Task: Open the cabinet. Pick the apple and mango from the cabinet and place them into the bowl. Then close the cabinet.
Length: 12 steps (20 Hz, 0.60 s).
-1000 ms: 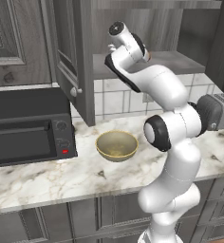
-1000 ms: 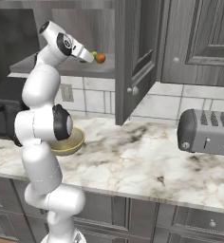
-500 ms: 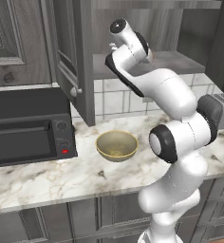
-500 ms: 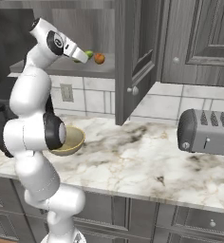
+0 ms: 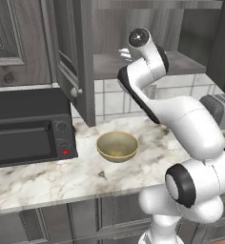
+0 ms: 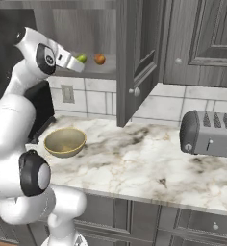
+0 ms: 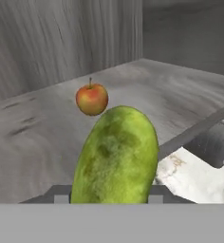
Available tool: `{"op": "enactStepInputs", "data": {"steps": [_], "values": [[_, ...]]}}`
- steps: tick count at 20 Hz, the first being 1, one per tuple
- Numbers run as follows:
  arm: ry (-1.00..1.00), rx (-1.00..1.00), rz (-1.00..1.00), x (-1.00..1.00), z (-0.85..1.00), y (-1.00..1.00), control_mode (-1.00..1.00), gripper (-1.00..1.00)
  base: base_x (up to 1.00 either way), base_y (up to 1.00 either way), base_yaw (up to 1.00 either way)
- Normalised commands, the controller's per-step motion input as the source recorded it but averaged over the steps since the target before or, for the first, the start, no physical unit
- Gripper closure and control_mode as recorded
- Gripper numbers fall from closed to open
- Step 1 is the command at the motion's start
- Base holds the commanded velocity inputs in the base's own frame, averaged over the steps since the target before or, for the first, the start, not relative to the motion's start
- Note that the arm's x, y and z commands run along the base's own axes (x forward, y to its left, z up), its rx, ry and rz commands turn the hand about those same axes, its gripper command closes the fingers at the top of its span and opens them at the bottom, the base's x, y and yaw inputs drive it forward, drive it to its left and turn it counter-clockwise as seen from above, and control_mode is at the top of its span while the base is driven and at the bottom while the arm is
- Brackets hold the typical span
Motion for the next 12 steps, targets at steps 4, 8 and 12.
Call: {"op": "enactStepInputs", "data": {"steps": [4,8,12], "values": [[-0.01,0.03,0.3,-1.0,0.0,-0.29,-1.0,1.0,0.0,0.0,0.0],[0.06,0.02,0.35,-0.99,0.0,-0.05,-1.0,1.0,0.0,0.0,0.0],[0.19,0.0,0.33,-0.9,0.01,0.0,-1.0,1.0,0.0,0.0,0.0]]}}
